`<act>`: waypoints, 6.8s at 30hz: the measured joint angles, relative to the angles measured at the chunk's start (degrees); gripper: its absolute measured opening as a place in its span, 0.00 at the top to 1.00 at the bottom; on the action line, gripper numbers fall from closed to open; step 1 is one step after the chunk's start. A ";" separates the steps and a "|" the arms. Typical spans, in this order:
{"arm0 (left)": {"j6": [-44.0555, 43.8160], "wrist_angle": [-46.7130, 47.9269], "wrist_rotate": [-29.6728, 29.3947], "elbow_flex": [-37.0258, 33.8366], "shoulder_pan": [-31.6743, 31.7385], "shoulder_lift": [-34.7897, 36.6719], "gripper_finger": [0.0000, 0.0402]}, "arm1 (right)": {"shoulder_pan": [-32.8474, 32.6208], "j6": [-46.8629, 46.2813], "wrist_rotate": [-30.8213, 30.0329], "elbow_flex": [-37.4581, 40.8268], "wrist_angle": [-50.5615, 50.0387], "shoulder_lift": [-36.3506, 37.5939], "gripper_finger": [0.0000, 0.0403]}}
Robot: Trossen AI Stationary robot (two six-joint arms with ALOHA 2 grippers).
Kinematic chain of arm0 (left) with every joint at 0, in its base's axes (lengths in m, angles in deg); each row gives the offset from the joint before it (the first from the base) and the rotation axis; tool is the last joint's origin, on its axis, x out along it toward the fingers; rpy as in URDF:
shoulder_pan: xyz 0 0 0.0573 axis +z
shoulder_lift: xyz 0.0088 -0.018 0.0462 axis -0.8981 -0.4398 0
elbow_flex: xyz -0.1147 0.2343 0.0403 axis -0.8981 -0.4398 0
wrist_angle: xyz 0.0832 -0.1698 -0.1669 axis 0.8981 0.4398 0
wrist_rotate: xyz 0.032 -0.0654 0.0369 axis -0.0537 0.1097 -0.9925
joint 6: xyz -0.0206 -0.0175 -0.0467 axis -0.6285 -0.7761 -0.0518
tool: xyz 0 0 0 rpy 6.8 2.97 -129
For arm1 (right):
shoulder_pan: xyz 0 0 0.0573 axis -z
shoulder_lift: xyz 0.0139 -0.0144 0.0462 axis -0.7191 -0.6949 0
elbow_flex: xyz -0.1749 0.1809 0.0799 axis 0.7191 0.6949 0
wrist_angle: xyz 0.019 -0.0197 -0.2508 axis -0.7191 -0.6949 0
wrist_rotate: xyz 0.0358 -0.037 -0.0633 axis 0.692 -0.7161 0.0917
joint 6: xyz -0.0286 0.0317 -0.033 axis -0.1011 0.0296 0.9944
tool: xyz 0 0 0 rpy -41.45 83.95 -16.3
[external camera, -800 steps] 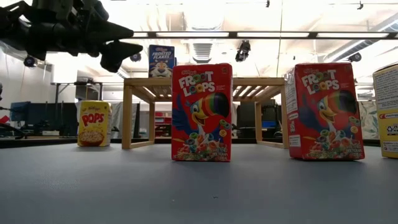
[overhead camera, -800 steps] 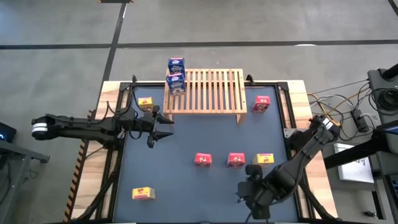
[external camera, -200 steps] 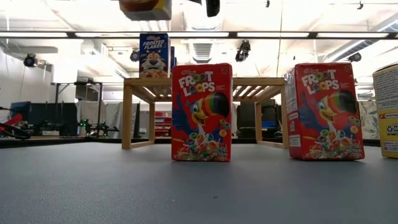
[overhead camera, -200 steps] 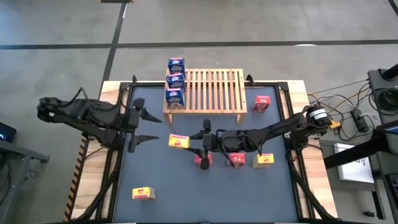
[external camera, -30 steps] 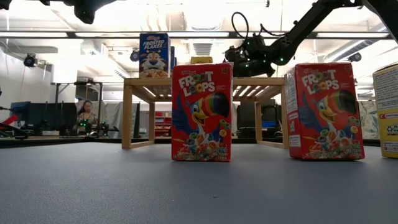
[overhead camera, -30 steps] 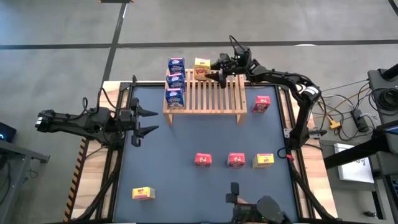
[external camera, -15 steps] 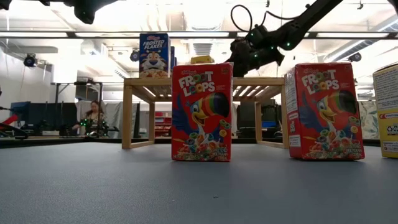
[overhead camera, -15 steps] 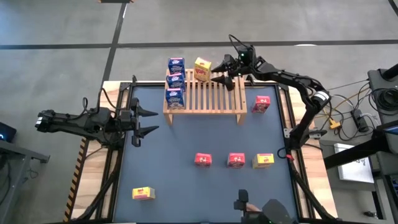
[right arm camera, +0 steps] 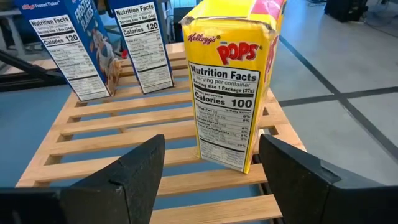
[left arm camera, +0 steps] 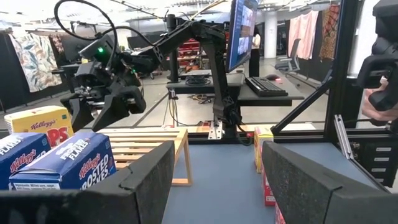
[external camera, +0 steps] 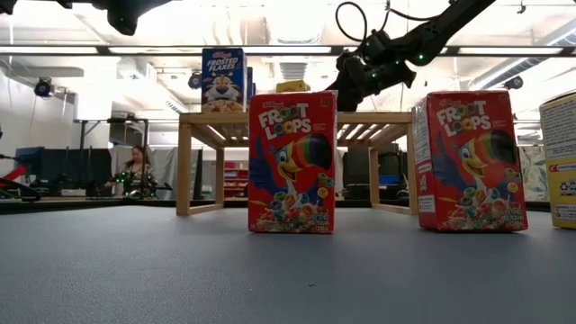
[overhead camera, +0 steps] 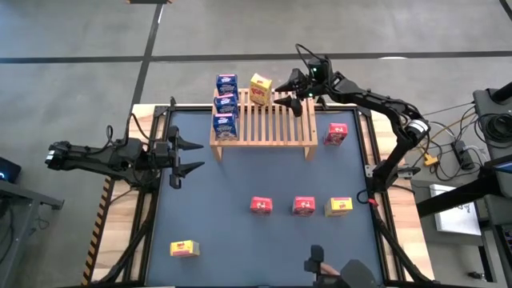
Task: Stack cereal on shelf
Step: Put the bottom yellow cereal box on the shelf aligned with the other yellow cereal box
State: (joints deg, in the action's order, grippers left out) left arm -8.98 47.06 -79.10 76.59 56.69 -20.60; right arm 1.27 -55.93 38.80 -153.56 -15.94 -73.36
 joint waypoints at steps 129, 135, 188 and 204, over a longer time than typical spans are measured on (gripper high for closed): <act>-30.03 49.36 10.42 20.13 -6.66 -22.01 0.44 | -5.40 -7.60 -19.12 29.42 6.86 30.18 0.42; -36.91 50.11 10.24 19.26 -11.51 -22.01 0.44 | -5.39 -7.60 -19.12 29.42 6.79 30.18 0.42; -64.57 64.06 3.15 46.11 -43.38 -56.87 0.20 | -6.14 -10.14 -18.88 29.42 6.86 30.14 0.42; -77.89 68.71 1.18 46.67 -51.37 -61.27 0.23 | -8.49 -11.35 -19.34 29.42 6.88 30.14 0.42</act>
State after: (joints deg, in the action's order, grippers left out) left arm -86.87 115.77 -77.92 123.25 5.32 -81.87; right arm -7.23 -67.28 19.46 -124.14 -9.07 -43.21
